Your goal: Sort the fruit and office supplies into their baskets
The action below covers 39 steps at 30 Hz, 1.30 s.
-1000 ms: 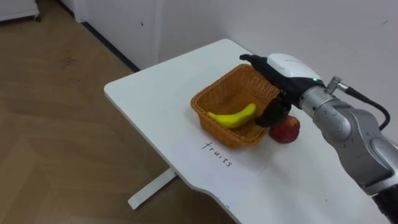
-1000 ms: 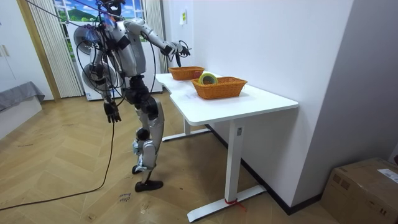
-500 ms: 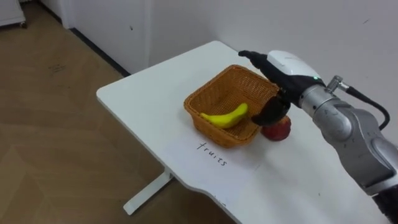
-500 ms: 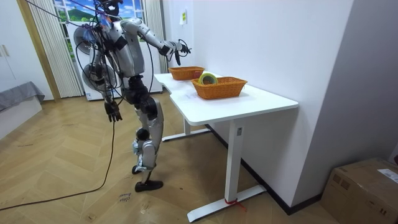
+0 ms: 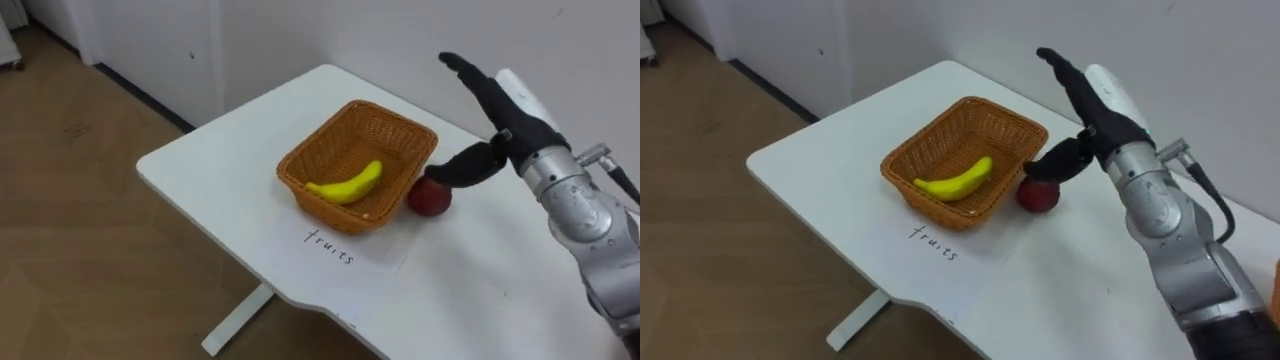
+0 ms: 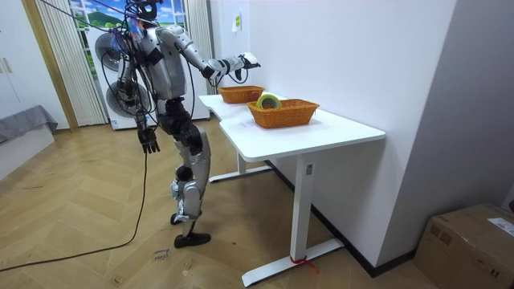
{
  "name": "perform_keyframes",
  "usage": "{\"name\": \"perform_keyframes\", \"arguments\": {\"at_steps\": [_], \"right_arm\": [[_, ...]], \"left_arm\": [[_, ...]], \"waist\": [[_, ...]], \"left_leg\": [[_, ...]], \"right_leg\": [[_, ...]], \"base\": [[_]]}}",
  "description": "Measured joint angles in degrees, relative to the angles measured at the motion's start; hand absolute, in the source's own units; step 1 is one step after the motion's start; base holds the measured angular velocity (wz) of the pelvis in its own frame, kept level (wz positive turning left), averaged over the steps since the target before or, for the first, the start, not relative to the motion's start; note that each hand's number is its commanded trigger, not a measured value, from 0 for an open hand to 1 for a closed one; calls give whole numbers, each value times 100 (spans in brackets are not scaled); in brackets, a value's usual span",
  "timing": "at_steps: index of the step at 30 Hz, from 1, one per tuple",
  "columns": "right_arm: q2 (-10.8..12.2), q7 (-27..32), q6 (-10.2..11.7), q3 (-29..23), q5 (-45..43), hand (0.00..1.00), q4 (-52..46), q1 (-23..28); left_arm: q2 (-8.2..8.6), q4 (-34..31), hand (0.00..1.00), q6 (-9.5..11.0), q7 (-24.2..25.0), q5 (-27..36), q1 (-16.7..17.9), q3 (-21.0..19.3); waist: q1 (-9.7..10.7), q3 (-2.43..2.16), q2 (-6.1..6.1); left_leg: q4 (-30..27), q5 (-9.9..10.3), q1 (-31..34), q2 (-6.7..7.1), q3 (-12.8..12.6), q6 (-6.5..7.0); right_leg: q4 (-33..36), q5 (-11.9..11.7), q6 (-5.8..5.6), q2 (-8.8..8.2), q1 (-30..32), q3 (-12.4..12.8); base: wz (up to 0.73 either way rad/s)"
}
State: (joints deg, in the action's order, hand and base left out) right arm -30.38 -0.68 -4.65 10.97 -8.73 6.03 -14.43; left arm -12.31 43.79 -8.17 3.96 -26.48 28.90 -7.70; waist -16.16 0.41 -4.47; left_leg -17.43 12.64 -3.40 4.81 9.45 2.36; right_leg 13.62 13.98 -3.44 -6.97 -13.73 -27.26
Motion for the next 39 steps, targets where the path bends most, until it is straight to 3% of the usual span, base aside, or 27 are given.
{"name": "perform_keyframes", "arguments": {"at_steps": [8,16,28,39], "right_arm": [[333,599,56,-402,1119,0,474,185],[395,695,66,-547,1447,0,480,569],[501,680,82,-546,1523,0,531,581],[597,562,102,-485,1546,0,696,729]], "left_arm": [[38,131,0,-18,-13,9,-16,26],[81,129,0,-17,-3,102,-45,71],[91,128,0,-12,24,223,-53,120],[114,127,0,-15,17,334,-24,239]], "waist": [[325,-35,160],[490,-71,316],[482,-32,194],[454,-40,266]], "left_leg": [[2,-7,-22,-19,-68,16],[2,-10,-25,-11,-95,25],[-6,11,-13,-6,-140,53],[4,18,84,-7,-123,60]], "right_leg": [[0,-1,1,-17,-2,33],[7,0,0,-31,0,42],[-101,19,-21,-25,3,58],[-66,22,-29,-31,71,37]], "base": [[-2],[0],[-1],[0]]}}
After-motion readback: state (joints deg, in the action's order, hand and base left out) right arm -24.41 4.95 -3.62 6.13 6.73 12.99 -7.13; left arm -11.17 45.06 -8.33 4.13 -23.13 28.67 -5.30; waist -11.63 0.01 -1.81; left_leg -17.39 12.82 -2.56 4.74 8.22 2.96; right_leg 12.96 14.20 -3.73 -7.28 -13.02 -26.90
